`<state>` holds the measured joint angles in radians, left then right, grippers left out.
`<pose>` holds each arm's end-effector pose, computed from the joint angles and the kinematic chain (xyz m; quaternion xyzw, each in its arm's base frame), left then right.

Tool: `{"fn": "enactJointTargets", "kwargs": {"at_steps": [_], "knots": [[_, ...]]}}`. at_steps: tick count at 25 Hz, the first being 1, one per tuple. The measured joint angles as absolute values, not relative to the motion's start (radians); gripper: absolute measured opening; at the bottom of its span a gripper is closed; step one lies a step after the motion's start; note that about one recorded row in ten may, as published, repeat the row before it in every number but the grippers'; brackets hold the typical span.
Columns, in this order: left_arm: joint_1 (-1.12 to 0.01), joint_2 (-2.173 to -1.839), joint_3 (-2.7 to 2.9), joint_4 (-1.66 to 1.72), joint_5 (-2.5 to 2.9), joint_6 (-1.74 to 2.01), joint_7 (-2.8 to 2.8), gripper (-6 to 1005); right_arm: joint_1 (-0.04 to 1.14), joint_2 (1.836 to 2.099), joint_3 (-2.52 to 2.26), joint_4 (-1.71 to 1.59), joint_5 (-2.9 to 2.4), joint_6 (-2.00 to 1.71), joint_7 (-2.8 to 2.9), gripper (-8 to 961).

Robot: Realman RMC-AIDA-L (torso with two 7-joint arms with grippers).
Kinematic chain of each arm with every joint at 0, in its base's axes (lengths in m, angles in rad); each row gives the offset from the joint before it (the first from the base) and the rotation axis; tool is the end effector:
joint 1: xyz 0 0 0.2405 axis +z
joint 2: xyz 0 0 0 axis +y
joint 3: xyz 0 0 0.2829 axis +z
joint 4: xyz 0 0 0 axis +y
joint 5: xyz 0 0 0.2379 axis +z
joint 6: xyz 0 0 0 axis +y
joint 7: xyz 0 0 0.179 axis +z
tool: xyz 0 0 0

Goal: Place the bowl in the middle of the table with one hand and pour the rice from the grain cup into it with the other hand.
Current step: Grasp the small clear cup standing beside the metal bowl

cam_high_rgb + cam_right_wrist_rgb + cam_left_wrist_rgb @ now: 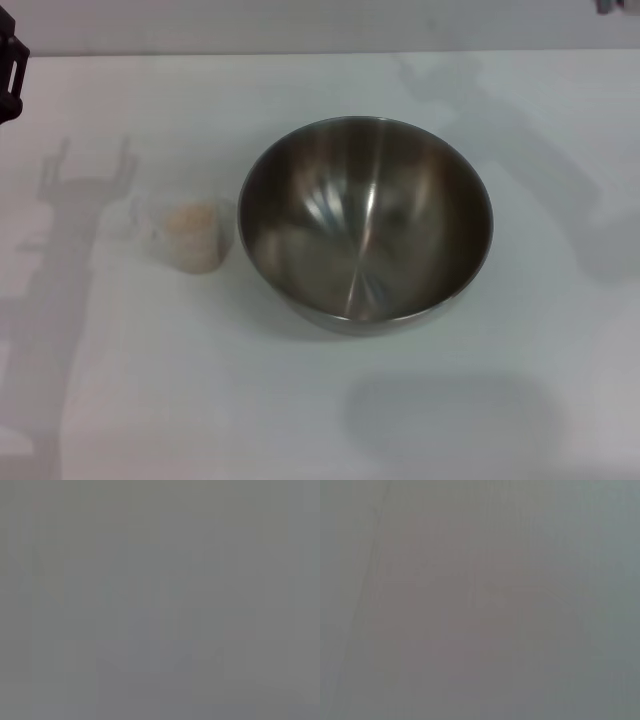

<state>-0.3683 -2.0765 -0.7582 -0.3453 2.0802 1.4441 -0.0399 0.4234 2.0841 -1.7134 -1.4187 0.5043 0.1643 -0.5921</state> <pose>-0.3170 0.3680 -0.0156 -0.5980 -0.1710 -0.4230 0.6590 0.0984 0.4827 -0.0041 -0.8138 0.0481 0.1846 0.5490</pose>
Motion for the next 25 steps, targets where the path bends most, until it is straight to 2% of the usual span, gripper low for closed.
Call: {"fn": "enactJointTargets", "kwargs": {"at_steps": [1, 4, 5, 7, 9, 10, 11, 12, 13, 15, 25], "knots": [[-0.368, -2.077, -0.758, -0.345, 2.08, 1.444, -0.04, 735, 0.423, 2.084, -1.713, -1.419, 0.504, 0.164, -0.592, 515], [-0.364, -2.077, -0.757, -0.342, 2.08, 1.443, -0.04, 735, 0.361, 2.084, -1.828, -1.312, 0.508, -0.243, -0.594, 515], [-0.364, -2.077, -0.755, -0.342, 2.08, 1.441, -0.04, 734, 0.343, 2.084, -1.889, -1.209, 0.513, -0.509, -0.569, 515], [-0.36, -2.077, -0.746, -0.341, 2.08, 1.439, -0.04, 734, 0.339, 2.084, -1.92, -1.147, 0.516, -0.636, -0.546, 515], [-0.353, -2.078, -0.723, -0.34, 2.08, 1.439, -0.04, 734, 0.346, 2.085, -1.971, -0.992, 0.516, -0.904, -0.448, 515], [-0.353, -2.078, -0.723, -0.34, 2.08, 1.439, -0.04, 733, 0.346, 2.085, -1.971, -0.992, 0.516, -0.904, -0.448, 515], [-0.342, -2.078, -0.694, -0.339, 2.08, 1.44, -0.039, 733, 0.368, 2.085, -2.001, -0.826, 0.516, -1.148, -0.307, 515], [-0.342, -2.078, -0.694, -0.339, 2.08, 1.44, -0.039, 733, 0.368, 2.085, -2.001, -0.826, 0.516, -1.148, -0.307, 515], [-0.336, -2.077, -0.681, -0.339, 2.08, 1.442, -0.037, 733, 0.395, 2.084, -2.006, -0.665, 0.518, -1.313, -0.164, 515], [-0.305, -2.076, -0.636, -0.338, 2.08, 1.444, -0.032, 733, 0.422, 2.083, -1.979, -0.476, 0.518, -1.44, 0.026, 515], [-0.226, -2.075, -0.489, -0.322, 2.08, 1.449, -0.024, 731, 0.42, 2.071, -1.895, -0.231, 0.518, -1.509, 0.16, 516]]}}
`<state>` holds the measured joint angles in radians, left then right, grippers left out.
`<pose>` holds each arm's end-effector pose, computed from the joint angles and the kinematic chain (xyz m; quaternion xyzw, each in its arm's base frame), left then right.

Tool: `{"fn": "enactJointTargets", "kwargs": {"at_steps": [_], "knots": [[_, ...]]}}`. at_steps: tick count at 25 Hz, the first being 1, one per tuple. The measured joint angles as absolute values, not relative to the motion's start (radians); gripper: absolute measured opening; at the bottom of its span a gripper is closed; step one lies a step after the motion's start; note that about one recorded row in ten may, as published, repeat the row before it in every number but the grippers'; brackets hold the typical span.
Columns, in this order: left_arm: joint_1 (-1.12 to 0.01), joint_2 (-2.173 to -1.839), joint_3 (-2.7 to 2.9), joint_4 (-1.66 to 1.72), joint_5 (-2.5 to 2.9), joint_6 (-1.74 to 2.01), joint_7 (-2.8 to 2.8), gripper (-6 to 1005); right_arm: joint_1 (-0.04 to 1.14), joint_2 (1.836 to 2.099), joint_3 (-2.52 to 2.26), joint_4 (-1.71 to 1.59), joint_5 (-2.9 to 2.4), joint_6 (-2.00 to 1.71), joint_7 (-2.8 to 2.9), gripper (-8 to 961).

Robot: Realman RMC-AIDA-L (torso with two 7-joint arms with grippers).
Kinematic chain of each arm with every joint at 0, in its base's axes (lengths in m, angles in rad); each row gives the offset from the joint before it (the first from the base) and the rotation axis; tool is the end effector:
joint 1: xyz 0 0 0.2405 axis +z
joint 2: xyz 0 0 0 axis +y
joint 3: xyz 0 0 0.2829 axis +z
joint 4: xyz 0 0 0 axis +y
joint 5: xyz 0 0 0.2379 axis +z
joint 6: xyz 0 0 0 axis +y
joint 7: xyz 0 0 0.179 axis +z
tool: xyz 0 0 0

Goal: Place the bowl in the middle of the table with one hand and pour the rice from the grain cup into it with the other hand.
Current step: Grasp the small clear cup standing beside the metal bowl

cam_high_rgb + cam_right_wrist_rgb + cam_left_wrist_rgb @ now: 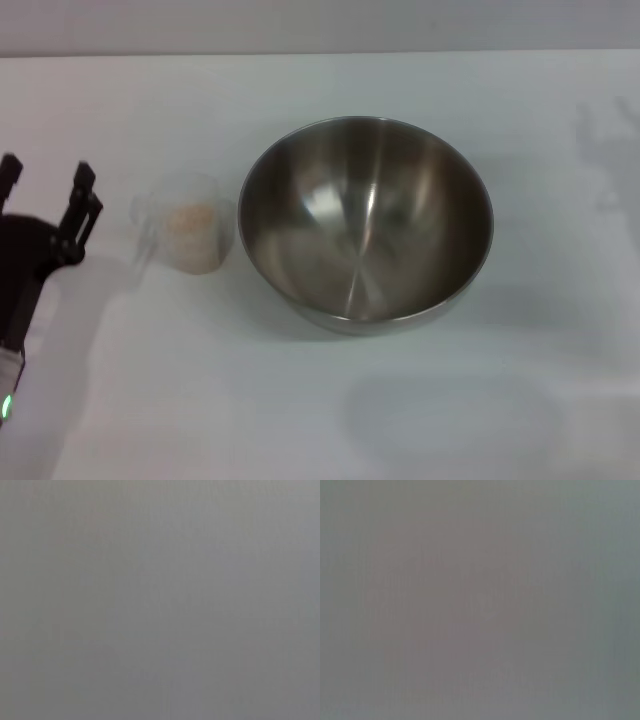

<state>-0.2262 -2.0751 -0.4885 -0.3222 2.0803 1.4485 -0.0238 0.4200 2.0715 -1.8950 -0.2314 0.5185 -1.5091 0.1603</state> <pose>-0.3460 0.2994 -0.0654 -0.6857 -0.1876 -0.3629 0.6025 0.3080 0.3845 0.0209 -0.6098 0.0953 0.4467 0.6478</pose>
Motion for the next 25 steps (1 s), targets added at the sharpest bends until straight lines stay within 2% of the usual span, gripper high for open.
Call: {"fn": "enactJointTargets", "kwargs": {"at_steps": [3, 8, 25], "knots": [[-0.177, -2.077, -0.434, -0.313, 2.08, 1.427, -0.016, 730, 0.422, 2.062, -1.869, -0.22, 0.519, -1.508, 0.161, 516], [-0.166, -2.075, -0.388, -0.313, 2.08, 1.366, -0.01, 729, 0.423, 2.053, -1.855, -0.216, 0.518, -1.51, 0.16, 516], [-0.253, -2.077, -0.4, -0.311, 2.073, 1.195, 0.028, 727, 0.418, 2.055, -1.854, -0.211, 0.517, -1.513, 0.155, 515]]}}
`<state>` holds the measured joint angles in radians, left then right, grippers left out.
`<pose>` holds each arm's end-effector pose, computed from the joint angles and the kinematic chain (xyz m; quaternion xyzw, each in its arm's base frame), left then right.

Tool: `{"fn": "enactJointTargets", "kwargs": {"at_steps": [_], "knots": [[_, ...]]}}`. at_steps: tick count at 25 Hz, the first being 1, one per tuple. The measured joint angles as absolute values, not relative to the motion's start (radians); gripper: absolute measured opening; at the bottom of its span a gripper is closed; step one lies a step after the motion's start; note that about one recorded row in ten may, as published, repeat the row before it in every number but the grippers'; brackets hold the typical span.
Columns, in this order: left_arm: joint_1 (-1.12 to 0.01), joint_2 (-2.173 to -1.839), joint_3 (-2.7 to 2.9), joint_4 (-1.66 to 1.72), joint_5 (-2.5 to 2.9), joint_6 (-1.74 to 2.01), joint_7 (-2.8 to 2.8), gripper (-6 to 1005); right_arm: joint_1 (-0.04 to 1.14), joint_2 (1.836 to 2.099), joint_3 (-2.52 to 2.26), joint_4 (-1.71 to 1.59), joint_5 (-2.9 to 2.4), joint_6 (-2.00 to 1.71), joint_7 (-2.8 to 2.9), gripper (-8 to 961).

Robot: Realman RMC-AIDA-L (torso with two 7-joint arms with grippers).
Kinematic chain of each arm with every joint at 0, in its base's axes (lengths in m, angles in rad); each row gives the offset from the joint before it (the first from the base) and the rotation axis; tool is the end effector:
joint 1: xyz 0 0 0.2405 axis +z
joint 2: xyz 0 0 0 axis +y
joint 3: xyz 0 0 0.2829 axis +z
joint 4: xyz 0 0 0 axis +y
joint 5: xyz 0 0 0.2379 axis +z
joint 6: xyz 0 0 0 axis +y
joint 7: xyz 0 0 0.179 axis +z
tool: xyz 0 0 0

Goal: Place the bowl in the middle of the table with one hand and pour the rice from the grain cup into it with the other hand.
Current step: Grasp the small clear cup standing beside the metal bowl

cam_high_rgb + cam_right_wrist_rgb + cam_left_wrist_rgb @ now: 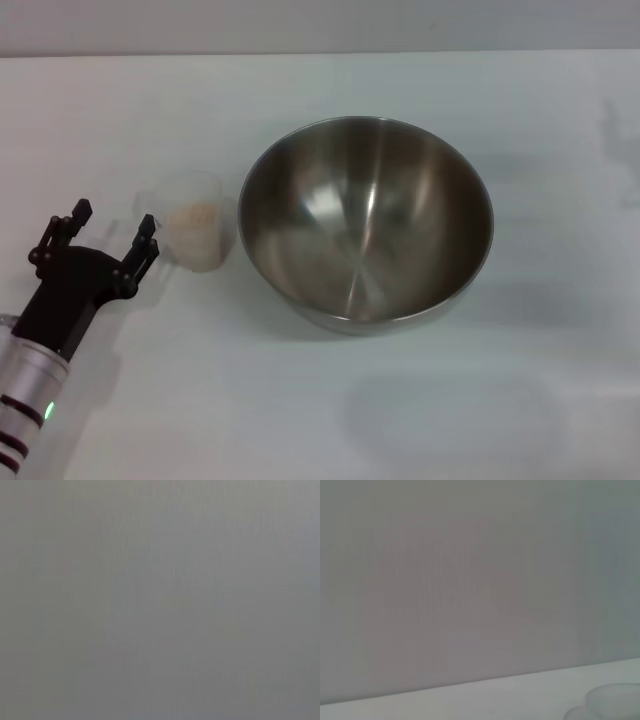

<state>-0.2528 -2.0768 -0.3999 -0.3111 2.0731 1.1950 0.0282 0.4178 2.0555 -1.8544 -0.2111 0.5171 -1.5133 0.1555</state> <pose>-0.3670 0.3017 -0.1115 -0.7612 -0.2240 -0.2572 0.5516 0.3211 0.3838 0.0353 -0.5991 0.0933 0.4324 0.6674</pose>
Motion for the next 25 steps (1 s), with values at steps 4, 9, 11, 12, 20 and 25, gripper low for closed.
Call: {"fn": "enactJointTargets", "kwargs": {"at_steps": [4, 9, 11, 12, 20, 25], "knots": [[-0.281, -2.077, -0.416, -0.298, 2.072, 1.164, 0.033, 726, 0.416, 2.059, -1.854, -0.212, 0.517, -1.513, 0.155, 515], [-0.306, -2.077, -0.434, -0.288, 2.072, 1.134, 0.033, 725, 0.416, 2.06, -1.854, -0.212, 0.517, -1.51, 0.155, 516], [-0.311, -2.077, -0.436, -0.284, 2.072, 1.132, 0.033, 725, 0.418, 2.06, -1.854, -0.211, 0.517, -1.509, 0.155, 516], [-0.315, -2.077, -0.44, -0.281, 2.072, 1.13, 0.033, 724, 0.42, 2.06, -1.854, -0.211, 0.517, -1.507, 0.155, 516], [-0.342, -2.078, -0.468, -0.275, 2.072, 1.099, 0.033, 723, 0.433, 2.059, -1.847, -0.21, 0.517, -1.489, 0.154, 516], [-0.344, -2.079, -0.485, -0.279, 2.072, 1.092, 0.033, 722, 0.436, 2.059, -1.84, -0.21, 0.517, -1.484, 0.153, 517]]}}
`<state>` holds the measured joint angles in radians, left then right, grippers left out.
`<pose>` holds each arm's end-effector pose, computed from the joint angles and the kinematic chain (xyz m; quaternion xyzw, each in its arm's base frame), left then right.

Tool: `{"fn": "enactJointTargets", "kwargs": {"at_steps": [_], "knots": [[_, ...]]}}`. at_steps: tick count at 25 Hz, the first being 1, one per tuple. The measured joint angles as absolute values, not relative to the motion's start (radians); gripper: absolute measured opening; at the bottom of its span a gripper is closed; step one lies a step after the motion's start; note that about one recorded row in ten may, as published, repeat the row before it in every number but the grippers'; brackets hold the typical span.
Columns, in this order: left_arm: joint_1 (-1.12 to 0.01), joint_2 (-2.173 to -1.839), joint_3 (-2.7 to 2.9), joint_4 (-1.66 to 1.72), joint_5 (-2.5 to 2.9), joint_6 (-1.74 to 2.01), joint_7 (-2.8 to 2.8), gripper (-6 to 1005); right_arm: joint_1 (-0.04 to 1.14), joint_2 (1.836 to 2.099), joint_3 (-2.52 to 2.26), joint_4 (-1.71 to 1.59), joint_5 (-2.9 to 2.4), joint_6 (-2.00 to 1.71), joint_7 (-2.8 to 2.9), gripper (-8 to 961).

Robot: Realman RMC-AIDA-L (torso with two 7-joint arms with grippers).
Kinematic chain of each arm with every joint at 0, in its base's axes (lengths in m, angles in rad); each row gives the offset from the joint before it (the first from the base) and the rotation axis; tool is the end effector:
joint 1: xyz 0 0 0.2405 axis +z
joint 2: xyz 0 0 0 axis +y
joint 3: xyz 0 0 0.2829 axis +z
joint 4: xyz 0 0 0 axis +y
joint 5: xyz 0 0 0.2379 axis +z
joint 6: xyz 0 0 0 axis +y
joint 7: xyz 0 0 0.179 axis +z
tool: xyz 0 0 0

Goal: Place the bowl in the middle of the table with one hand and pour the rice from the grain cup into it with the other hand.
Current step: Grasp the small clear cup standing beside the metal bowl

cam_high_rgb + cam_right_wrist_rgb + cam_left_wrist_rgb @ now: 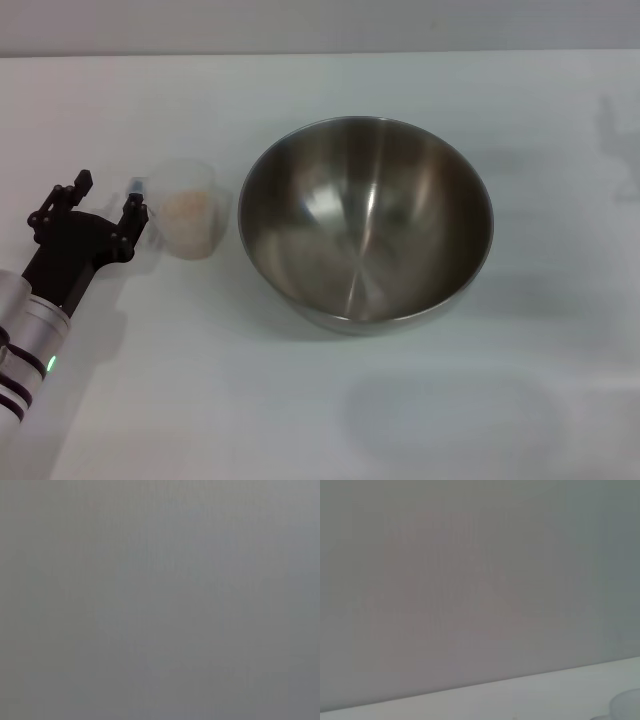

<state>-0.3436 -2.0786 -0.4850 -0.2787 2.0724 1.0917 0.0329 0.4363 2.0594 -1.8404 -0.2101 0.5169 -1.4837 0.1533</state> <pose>-0.3663 0.3419 -0.1048 -0.7598 -0.2260 -0.2331 0.5633 0.3187 0.3919 0.0334 -0.5997 0.1007 0.4293 0.6677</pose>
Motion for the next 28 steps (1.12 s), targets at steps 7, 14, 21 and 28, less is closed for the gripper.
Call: {"fn": "enactJointTargets", "kwargs": {"at_steps": [7, 14, 21, 28], "knots": [[-0.349, -2.079, -0.486, -0.284, 2.073, 1.086, 0.031, 473, 0.437, 2.058, -1.841, -0.21, 0.517, -1.482, 0.153, 517], [-0.356, -2.079, -0.479, -0.291, 2.077, 1.074, 0.035, 247, 0.43, 2.059, -1.841, -0.21, 0.517, -1.482, 0.153, 518], [-0.352, -2.08, -0.482, -0.31, 2.078, 1.087, 0.04, 71, 0.425, 2.06, -1.84, -0.209, 0.517, -1.487, 0.153, 518], [-0.35, -2.08, -0.484, -0.322, 2.075, 1.162, 0.063, 28, 0.423, 2.062, -1.832, -0.208, 0.517, -1.49, 0.153, 518]]}}
